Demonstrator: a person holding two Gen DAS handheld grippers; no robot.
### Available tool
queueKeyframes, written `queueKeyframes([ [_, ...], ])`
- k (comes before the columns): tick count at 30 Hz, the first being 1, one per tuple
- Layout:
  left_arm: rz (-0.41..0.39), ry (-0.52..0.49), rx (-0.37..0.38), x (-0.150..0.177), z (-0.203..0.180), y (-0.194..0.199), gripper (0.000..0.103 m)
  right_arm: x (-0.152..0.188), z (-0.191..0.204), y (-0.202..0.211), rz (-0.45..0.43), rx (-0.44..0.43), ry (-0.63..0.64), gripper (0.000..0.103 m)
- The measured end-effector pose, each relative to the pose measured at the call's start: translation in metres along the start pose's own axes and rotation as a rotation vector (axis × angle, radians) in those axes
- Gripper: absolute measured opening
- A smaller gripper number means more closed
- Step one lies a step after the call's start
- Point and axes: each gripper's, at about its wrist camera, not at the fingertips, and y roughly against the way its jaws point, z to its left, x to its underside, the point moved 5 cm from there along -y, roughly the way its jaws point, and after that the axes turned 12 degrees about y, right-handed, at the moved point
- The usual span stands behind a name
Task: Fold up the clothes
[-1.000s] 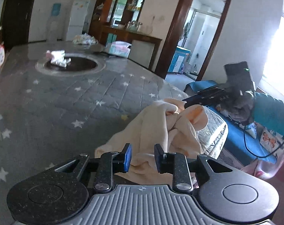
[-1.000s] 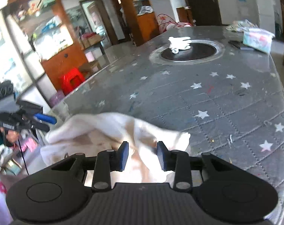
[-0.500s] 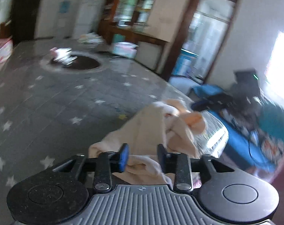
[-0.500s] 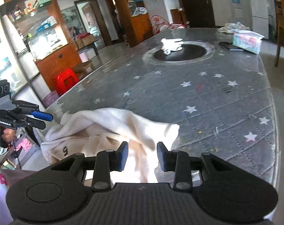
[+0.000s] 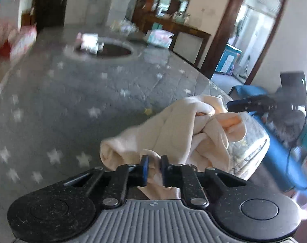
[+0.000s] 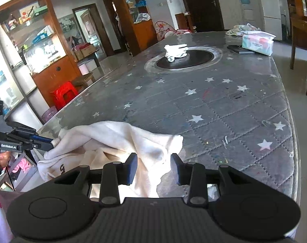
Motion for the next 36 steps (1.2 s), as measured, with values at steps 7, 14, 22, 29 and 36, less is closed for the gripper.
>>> queueKeyframes([
  [7,-0.175,-0.098,-0.068,-0.046,0.003,0.012,0.003,-0.005,-0.001,-0.004,-0.018,-0.019,-0.015,0.035],
  [14,-0.23,-0.112,-0.082,-0.072,0.012,0.003,0.003,-0.009,-0.001,-0.018,0.001,-0.052,-0.043,0.03],
  [22,-0.218,-0.109,-0.115,-0.095,0.034,-0.019,0.002,-0.048,-0.009,-0.026,-0.019,0.011,0.028,0.006],
  [29,-0.258,-0.082,-0.183,-0.141,0.066,-0.046,0.002,-0.117,-0.037,-0.051,-0.076,0.138,0.124,0.006],
  [36,-0.114,0.022,-0.173,-0.142,0.088,-0.092,0.005,-0.12,-0.067,-0.112,0.065,0.277,0.122,0.017],
])
